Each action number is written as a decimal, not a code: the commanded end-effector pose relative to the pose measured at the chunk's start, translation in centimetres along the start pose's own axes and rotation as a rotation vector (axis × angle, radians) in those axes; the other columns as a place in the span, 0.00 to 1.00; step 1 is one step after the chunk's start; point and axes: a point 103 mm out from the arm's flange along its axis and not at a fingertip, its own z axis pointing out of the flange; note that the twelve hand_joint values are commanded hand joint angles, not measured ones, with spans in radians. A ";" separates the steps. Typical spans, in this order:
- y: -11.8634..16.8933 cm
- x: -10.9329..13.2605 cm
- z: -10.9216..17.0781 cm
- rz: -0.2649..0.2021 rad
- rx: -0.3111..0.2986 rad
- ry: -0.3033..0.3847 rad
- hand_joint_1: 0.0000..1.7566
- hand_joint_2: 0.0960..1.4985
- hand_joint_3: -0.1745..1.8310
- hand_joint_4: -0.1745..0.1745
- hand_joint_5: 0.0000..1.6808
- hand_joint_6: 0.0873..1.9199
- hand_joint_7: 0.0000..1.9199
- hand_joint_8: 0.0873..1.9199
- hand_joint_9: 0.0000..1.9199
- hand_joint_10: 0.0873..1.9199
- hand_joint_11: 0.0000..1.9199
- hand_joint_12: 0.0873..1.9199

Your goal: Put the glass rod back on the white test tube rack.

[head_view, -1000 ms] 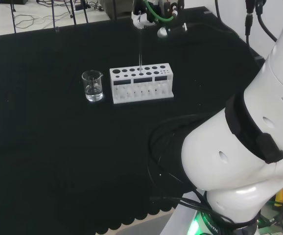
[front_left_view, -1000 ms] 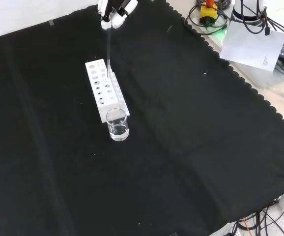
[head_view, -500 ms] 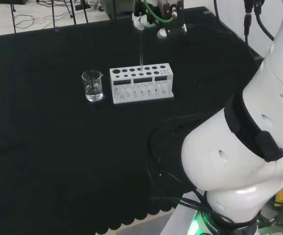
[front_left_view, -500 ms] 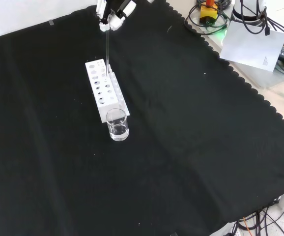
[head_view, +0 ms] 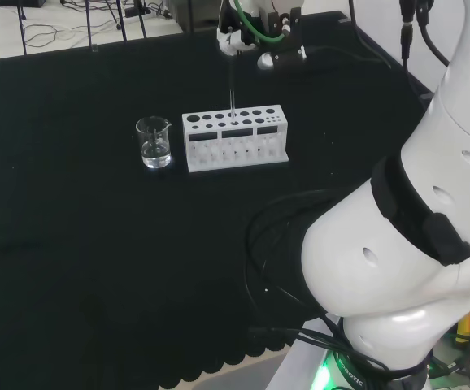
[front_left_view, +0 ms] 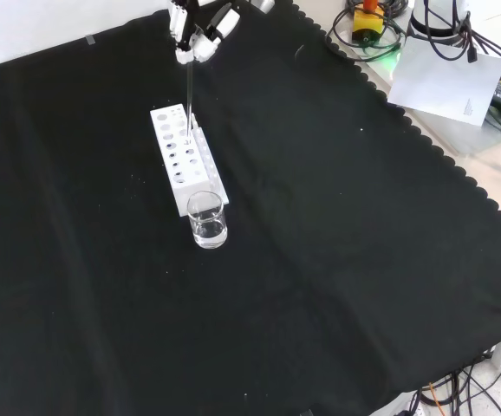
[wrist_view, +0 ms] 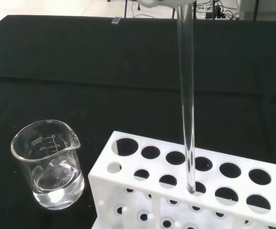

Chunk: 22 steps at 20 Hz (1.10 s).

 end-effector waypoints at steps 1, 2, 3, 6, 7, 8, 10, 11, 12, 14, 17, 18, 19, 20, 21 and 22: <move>0.4 0.1 1.7 -0.003 0.032 -0.006 0.75 0.70 0.00 0.00 0.73 0.17 0.67 0.38 0.81 0.39 0.82 0.36; 0.4 -0.1 2.0 -0.001 0.039 -0.003 0.75 0.70 0.00 0.00 0.73 0.17 0.67 0.38 0.81 0.39 0.82 0.36; 0.3 -0.3 2.6 0.001 0.047 -0.001 0.75 0.70 0.00 0.00 0.73 0.17 0.67 0.38 0.81 0.39 0.82 0.36; 0.3 -0.9 3.7 0.009 0.059 0.012 0.75 0.70 0.00 0.00 0.73 0.17 0.67 0.38 0.81 0.39 0.82 0.37; 0.4 -0.9 4.1 0.007 0.064 0.006 0.75 0.70 0.00 0.00 0.73 0.17 0.67 0.38 0.81 0.39 0.82 0.37; 0.6 -1.0 4.2 0.007 0.067 0.007 0.75 0.70 0.00 0.00 0.73 0.17 0.67 0.38 0.81 0.39 0.82 0.37; 0.8 -1.1 4.3 0.007 0.067 0.005 0.75 0.70 0.00 0.00 0.73 0.17 0.67 0.38 0.81 0.39 0.82 0.37; 1.0 -1.2 4.3 0.007 0.068 0.004 0.75 0.70 0.00 0.00 0.73 0.17 0.67 0.38 0.81 0.39 0.82 0.37; 1.1 -1.2 4.4 0.007 0.066 0.004 0.75 0.70 0.00 0.00 0.73 0.17 0.67 0.38 0.81 0.39 0.82 0.37; 1.4 -1.5 4.6 0.010 0.068 0.000 0.75 0.70 0.00 0.00 0.73 0.17 0.67 0.38 0.81 0.39 0.82 0.37; 1.7 -1.8 5.1 0.017 0.077 -0.006 0.75 0.70 0.00 0.00 0.73 0.17 0.67 0.38 0.81 0.39 0.82 0.37; 1.7 -1.9 5.3 0.018 0.081 -0.006 0.75 0.70 0.00 0.00 0.73 0.17 0.67 0.38 0.81 0.39 0.82 0.37; 1.7 -2.0 5.5 0.019 0.084 -0.005 0.75 0.70 0.00 0.00 0.73 0.17 0.67 0.38 0.81 0.39 0.82 0.37; 1.8 -2.1 5.6 0.021 0.087 -0.006 0.75 0.70 0.00 0.00 0.73 0.17 0.67 0.38 0.81 0.39 0.82 0.37; 1.8 -2.2 5.7 0.022 0.089 -0.006 0.75 0.70 0.00 0.00 0.73 0.17 0.67 0.38 0.81 0.39 0.82 0.37; 1.9 -2.1 5.8 0.023 0.090 -0.011 0.75 0.70 0.00 0.00 0.73 0.17 0.67 0.38 0.81 0.39 0.82 0.37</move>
